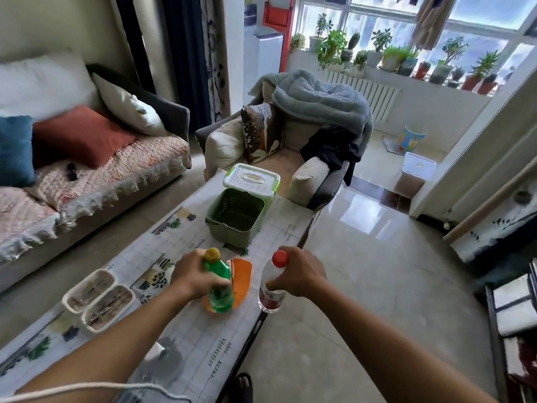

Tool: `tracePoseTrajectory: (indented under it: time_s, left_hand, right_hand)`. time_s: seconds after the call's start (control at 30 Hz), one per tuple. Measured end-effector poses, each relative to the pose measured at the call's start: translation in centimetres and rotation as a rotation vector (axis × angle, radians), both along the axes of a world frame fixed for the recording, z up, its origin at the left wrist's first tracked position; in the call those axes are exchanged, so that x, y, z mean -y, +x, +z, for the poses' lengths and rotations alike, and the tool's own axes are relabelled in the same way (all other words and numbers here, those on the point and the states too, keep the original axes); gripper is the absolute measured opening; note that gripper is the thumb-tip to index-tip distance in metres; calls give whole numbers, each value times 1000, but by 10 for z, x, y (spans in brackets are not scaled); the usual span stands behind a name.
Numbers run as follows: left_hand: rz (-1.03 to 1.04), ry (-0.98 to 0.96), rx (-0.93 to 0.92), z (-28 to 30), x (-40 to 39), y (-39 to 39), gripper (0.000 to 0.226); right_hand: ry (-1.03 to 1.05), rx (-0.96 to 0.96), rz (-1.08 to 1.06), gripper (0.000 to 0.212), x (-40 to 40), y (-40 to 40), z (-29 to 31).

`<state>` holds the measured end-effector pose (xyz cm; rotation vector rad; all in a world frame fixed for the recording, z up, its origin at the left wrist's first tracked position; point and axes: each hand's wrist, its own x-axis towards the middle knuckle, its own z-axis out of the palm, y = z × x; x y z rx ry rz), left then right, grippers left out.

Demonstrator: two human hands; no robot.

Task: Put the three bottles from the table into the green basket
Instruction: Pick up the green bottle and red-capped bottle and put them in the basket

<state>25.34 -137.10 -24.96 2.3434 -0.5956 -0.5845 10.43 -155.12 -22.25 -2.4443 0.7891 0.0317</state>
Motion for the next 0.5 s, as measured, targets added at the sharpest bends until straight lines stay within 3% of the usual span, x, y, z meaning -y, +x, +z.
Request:
tracePoseTrajectory:
  time_s: [0.33, 0.5]
  left_hand:
    - [93, -12, 37, 22, 101, 114, 50]
    - [245, -14, 36, 17, 153, 153, 47]
  right_hand:
    - [-24, 10, 84, 45, 122, 134, -4]
    - [8, -25, 204, 46, 186, 197, -14]
